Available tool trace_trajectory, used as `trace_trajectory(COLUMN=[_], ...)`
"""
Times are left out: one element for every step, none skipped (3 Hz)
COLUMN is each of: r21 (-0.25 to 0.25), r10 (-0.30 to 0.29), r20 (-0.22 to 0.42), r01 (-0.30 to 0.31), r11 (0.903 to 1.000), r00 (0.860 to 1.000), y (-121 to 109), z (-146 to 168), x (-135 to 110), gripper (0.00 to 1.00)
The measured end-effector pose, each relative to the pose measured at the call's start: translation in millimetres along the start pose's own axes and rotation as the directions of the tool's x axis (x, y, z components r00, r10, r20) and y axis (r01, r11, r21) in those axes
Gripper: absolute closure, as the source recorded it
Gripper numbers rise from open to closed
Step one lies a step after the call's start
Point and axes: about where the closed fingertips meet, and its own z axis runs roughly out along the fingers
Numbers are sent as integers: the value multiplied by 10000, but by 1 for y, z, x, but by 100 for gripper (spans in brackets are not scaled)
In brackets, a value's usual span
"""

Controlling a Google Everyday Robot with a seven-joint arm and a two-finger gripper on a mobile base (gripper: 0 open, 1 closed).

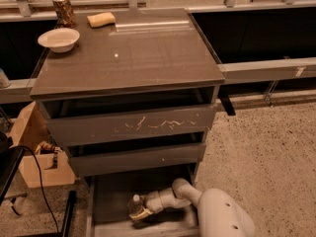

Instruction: Place water bottle into bottom drawer

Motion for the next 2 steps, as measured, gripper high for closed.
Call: trace_trajectory(r21=[0,-48], r10=[0,36], r20=[0,18], r01=[0,-36], r11=[10000,10000], r00=[10000,10000], y=[0,0], z=[-1,-1], x=[-4,0], gripper=[100,84])
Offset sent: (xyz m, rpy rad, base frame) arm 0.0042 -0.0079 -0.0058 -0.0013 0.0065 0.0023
